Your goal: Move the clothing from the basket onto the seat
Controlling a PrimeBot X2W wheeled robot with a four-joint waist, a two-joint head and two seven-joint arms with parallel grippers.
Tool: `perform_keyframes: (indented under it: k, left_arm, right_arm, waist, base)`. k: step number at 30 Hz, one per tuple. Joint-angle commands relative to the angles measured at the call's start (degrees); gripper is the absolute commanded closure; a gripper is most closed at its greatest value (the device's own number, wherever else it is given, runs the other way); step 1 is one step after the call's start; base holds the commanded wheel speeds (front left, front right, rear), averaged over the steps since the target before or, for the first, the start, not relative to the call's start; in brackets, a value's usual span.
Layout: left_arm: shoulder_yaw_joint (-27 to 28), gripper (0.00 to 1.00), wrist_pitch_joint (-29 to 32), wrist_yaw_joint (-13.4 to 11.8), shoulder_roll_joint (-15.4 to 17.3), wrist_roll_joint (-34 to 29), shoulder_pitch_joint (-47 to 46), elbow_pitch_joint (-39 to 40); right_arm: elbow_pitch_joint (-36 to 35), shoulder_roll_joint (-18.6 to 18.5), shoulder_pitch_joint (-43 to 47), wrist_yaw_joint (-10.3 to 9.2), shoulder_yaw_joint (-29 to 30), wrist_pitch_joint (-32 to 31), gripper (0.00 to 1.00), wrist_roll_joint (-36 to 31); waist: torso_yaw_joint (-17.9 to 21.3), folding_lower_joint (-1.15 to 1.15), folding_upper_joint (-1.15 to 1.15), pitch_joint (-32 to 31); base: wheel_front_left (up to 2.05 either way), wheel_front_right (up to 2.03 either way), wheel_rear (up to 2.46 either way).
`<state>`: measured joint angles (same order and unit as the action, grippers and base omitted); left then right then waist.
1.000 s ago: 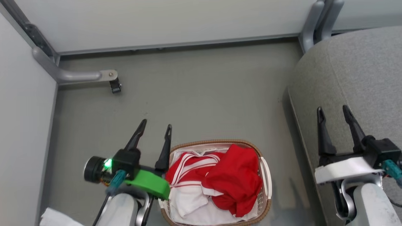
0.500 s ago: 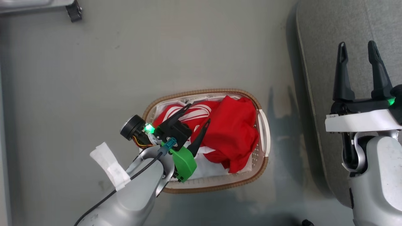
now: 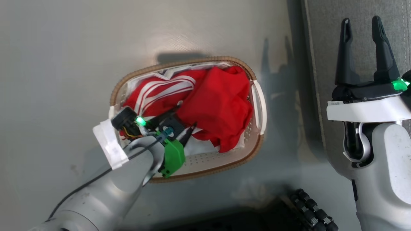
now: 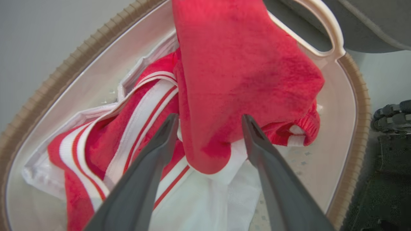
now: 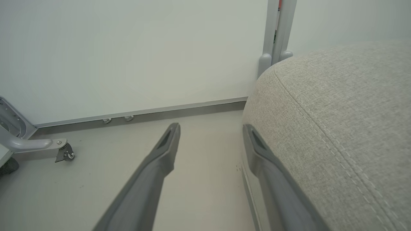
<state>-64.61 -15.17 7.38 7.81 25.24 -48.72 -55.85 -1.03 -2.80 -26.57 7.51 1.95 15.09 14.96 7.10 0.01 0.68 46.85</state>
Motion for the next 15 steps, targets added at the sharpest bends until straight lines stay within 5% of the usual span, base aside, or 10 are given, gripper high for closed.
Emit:
perform_keyframes:
  k: [1,6,10,11,15]
  left_arm:
    - [-0.56,0.00,0.02,0.18,1.06,0.97,-1.43,-0.61]
    - [-3.00,0.06,0.02,0.18,2.09,3.53,-3.12,-0.26]
    - [-5.25,0.75,0.02,0.18,2.93,5.46,-3.74,1.76]
    - [-5.70,1.00,0.02,0.18,3.04,5.74,-3.77,2.29]
    - [-6.88,1.00,0.02,0.18,3.69,6.34,-4.14,4.87]
  right_arm:
    - [-0.34,-0.16,-0.74,-0.04,-0.19,0.12,0.00,0.70]
    - [-0.62,-0.16,-1.07,-0.04,-0.70,0.12,0.00,2.42]
    - [-0.23,-0.16,-0.47,-0.04,-0.99,0.12,0.00,2.97]
    - [-0.11,-0.16,-0.29,-0.04,-1.07,0.12,0.00,3.03]
    - [0.42,-0.17,0.24,-0.03,-1.18,0.12,0.00,2.86]
  waist:
    - [3.54,-0.01,-0.68,3.72]
    - [4.78,-0.01,-0.68,4.78]
    - [5.19,-0.01,-0.68,4.63]
    - [5.22,-0.01,-0.68,4.46]
    - [4.96,-0.01,-0.68,3.34]
  base:
    - [0.00,0.00,0.00]
    - [0.00,0.00,0.00]
    - [0.00,0.00,0.00]
    - [0.00,0.00,0.00]
    - [0.00,0.00,0.00]
